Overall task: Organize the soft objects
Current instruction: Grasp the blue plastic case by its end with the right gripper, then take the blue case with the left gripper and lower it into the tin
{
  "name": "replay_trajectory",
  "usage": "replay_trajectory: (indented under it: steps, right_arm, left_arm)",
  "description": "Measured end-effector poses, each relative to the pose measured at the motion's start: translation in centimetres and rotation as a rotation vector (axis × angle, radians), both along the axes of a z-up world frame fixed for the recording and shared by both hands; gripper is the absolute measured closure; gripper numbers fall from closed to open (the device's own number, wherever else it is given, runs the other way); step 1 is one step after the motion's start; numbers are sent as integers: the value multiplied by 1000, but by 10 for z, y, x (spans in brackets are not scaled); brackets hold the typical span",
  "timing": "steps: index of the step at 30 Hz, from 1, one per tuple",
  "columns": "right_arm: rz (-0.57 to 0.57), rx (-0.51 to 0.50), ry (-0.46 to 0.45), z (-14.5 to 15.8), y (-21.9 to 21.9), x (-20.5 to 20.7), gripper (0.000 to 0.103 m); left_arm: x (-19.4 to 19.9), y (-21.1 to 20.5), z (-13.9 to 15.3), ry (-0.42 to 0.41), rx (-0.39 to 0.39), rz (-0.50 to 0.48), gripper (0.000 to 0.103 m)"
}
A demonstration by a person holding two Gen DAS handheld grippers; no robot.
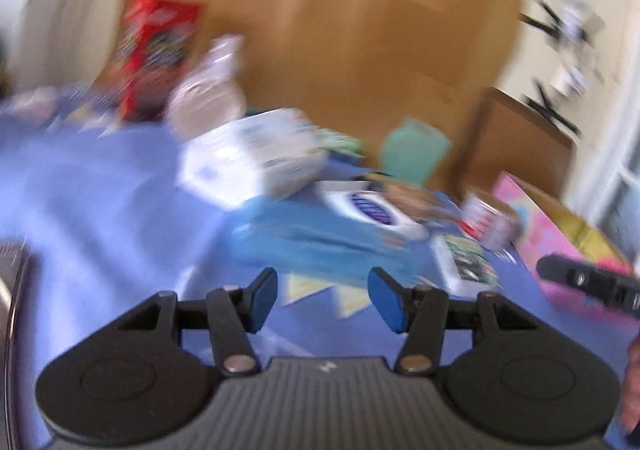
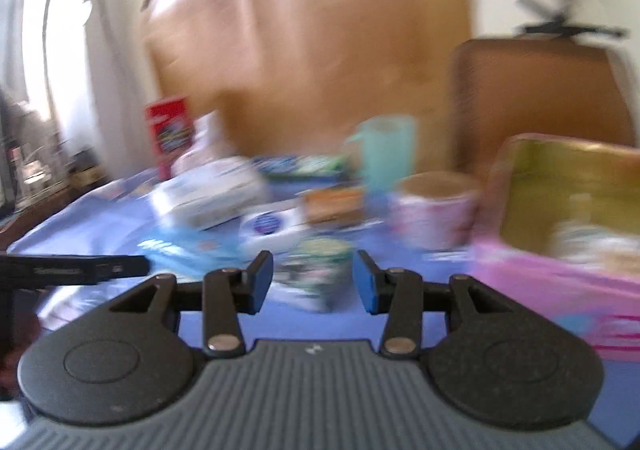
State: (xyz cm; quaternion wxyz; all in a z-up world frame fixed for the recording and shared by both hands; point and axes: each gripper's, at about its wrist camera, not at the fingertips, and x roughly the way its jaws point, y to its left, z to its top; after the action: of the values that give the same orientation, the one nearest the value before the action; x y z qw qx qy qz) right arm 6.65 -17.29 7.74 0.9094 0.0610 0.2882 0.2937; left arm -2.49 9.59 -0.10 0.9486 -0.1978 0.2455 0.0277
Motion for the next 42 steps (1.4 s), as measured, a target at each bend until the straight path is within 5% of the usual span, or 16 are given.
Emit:
replay_trajectory:
  steps: [8, 13, 17, 20, 22, 24, 27, 29, 32, 33, 37, 42]
  right_arm:
    - [200, 14, 85, -4, 87, 49, 52]
    - [216, 44, 241, -23, 99, 82, 52]
    - [315, 107, 331, -25, 87, 56, 52]
    - [411, 96, 275, -18, 87, 22, 51]
    - [418, 0, 174, -12, 93, 0, 32]
    - [429, -86, 90, -10, 103, -15, 28]
    - [451, -123, 101, -16, 119, -16, 26]
    - [449, -132, 108, -23, 129, -9, 26]
    - [430, -143, 114, -33, 134, -3, 33]
    - [427, -157, 101, -33, 135, -4, 46]
    - [408, -175, 78, -29, 126, -15, 47]
    - [332, -222, 21, -30, 108, -37, 47]
  left_arm:
    - [-6, 29, -8, -61, -173, 48, 48]
    - [-6, 43, -16, -54, -263, 57, 48]
    - [-8, 50, -20, -63, -314, 70, 48]
    - [-7, 48, -19, -60, -306, 63, 48]
    - [-5, 45, -19, -56, -291, 58, 48]
    - [-4, 41, -17, -50, -268, 55, 47]
    - [-1, 34, -15, -38, -233, 26, 37]
    - [5, 29, -14, -15, -214, -3, 26]
    - [12, 19, -13, 18, -167, -36, 25]
    - [14, 15, -12, 24, -146, -48, 27]
    - [15, -1, -10, 23, -97, -118, 37]
    - [11, -26, -9, 23, -130, -167, 39]
